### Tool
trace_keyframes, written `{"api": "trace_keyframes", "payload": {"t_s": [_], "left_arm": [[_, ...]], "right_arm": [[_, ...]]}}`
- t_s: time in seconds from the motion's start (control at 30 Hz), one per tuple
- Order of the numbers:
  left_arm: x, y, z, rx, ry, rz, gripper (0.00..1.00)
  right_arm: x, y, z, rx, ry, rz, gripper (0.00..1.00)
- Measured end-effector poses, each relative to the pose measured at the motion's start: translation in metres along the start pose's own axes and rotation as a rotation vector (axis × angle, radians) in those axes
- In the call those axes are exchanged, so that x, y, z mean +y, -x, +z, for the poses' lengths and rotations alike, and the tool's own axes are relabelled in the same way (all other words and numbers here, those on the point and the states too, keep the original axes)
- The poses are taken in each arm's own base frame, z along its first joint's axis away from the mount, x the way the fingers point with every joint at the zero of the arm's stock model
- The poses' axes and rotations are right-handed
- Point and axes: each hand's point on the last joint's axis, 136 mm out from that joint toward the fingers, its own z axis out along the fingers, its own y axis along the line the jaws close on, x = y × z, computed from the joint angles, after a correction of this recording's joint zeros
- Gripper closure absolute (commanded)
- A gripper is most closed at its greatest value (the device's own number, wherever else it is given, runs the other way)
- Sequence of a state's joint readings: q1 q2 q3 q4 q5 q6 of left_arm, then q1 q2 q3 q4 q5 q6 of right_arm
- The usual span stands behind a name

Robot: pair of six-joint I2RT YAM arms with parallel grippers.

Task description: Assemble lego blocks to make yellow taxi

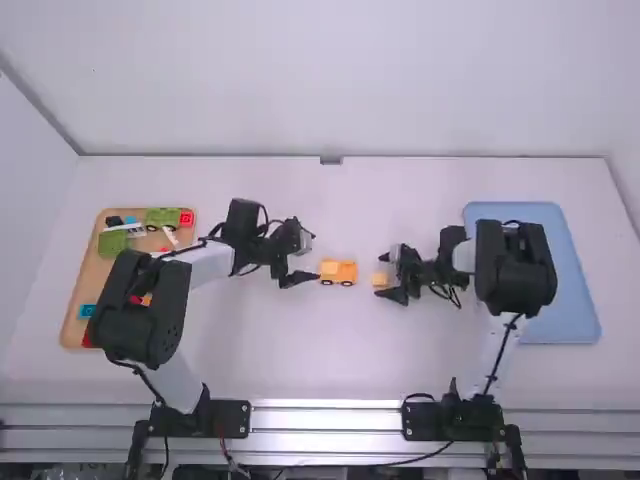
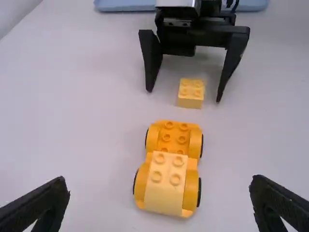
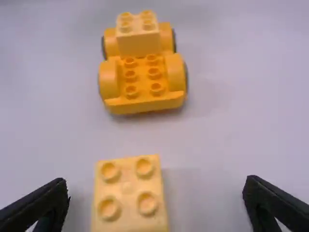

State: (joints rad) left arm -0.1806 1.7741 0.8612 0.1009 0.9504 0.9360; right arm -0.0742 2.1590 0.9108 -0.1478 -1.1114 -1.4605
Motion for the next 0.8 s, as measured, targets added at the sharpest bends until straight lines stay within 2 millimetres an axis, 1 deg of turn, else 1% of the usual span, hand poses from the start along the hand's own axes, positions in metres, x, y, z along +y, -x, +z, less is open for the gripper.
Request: {"api": "trace_keyframes", "payload": {"t_s": [0.07, 0.17, 0.3, 0.33, 0.37, 0.5, 0.6, 0.67, 0.73, 0.77, 0.8], "left_arm": [[-0.001, -0.001, 0.000, 0.002, -0.003, -0.005, 0.01], [0.001, 0.001, 0.000, -0.004, 0.004, 0.007, 0.01], [0.002, 0.008, 0.000, -0.037, -0.002, 0.029, 0.01], [0.001, 0.011, 0.000, -0.052, -0.009, 0.035, 0.01], [0.000, 0.013, 0.000, -0.063, -0.016, 0.037, 0.01], [-0.003, 0.016, -0.001, -0.084, -0.033, 0.035, 0.01], [-0.006, 0.015, -0.001, -0.079, -0.041, 0.021, 0.01], [-0.007, 0.013, -0.001, -0.072, -0.043, 0.012, 0.01], [-0.007, 0.011, 0.000, -0.060, -0.042, 0.004, 0.01], [-0.007, 0.009, 0.000, -0.053, -0.040, 0.002, 0.03], [-0.006, 0.009, 0.000, -0.048, -0.036, 0.004, 0.01]], "right_arm": [[0.002, -0.001, -0.002, 0.000, 0.004, -0.007, 0.12], [0.002, -0.003, -0.006, 0.000, -0.004, -0.026, 0.20], [0.001, -0.005, -0.010, 0.002, -0.009, -0.035, 0.40], [0.002, -0.005, -0.010, 0.003, -0.006, -0.034, 0.50], [0.003, -0.005, -0.009, 0.003, -0.004, -0.034, 0.53], [0.004, -0.003, -0.006, 0.005, 0.006, -0.048, 0.54], [0.006, -0.003, -0.003, 0.012, 0.016, -0.055, 0.55], [0.007, -0.003, -0.001, 0.014, 0.023, -0.057, 0.57], [0.008, -0.002, 0.001, 0.014, 0.029, -0.062, 0.64], [0.009, -0.001, 0.002, 0.014, 0.033, -0.064, 0.67], [0.010, -0.001, 0.003, 0.014, 0.035, -0.064, 0.71]]}}
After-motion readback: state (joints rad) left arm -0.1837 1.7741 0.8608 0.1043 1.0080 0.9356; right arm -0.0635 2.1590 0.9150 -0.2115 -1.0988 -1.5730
